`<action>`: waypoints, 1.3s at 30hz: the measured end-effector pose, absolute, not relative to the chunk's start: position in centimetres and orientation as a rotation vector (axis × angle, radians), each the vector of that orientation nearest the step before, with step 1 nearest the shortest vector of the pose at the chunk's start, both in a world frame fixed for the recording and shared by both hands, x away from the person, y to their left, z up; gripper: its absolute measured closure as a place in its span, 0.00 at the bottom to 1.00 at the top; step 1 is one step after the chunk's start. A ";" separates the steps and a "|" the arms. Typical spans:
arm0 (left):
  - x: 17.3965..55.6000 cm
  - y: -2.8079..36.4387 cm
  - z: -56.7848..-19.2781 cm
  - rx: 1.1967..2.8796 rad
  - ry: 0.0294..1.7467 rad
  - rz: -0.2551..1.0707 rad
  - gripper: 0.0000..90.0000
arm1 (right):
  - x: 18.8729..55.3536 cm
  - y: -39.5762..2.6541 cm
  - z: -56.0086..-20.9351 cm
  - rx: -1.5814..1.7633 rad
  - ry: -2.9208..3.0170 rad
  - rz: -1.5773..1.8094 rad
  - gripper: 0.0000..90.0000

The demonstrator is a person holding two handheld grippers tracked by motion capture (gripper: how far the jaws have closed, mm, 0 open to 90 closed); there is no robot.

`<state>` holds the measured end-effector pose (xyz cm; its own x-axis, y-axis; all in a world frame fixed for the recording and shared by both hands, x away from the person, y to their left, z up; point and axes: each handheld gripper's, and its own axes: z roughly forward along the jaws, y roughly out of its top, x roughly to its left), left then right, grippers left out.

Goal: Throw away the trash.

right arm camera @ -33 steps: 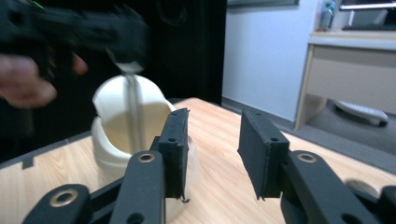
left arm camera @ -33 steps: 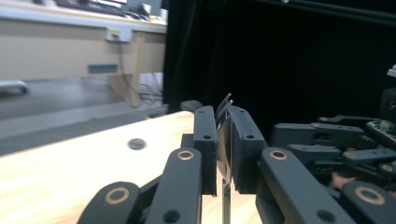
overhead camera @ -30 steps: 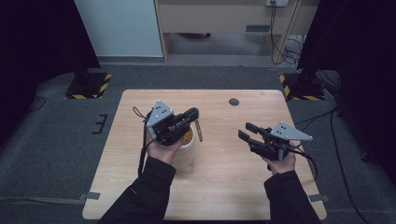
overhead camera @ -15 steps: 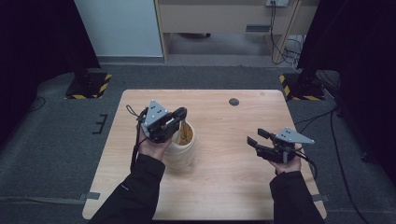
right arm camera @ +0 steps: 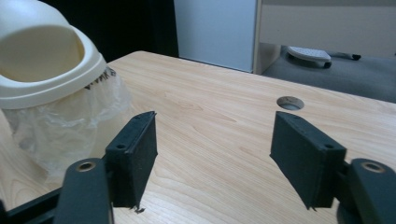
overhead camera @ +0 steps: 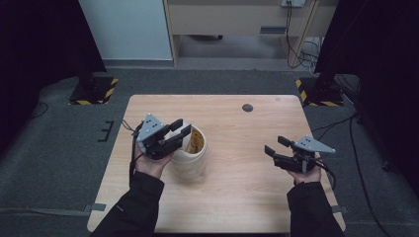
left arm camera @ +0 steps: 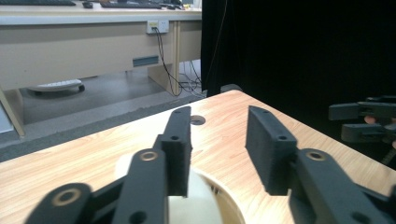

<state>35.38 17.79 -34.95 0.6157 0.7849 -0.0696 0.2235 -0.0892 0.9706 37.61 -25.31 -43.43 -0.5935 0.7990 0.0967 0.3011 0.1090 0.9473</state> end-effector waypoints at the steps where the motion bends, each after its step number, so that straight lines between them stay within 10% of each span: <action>1: 34.8 18.5 -35.0 1.625 0.856 0.580 0.65 | 37.7 -25.4 -43.5 1.080 1.947 1.491 0.33; 20: 31.8 27.7 -44.3 1.742 1.172 0.577 0.52 | 38.5 -26.9 -45.5 1.227 1.935 1.401 0.14; 39: 34.8 29.5 -51.2 2.084 1.394 0.509 0.20 | 39.7 -28.8 -49.8 1.423 2.095 1.117 0.05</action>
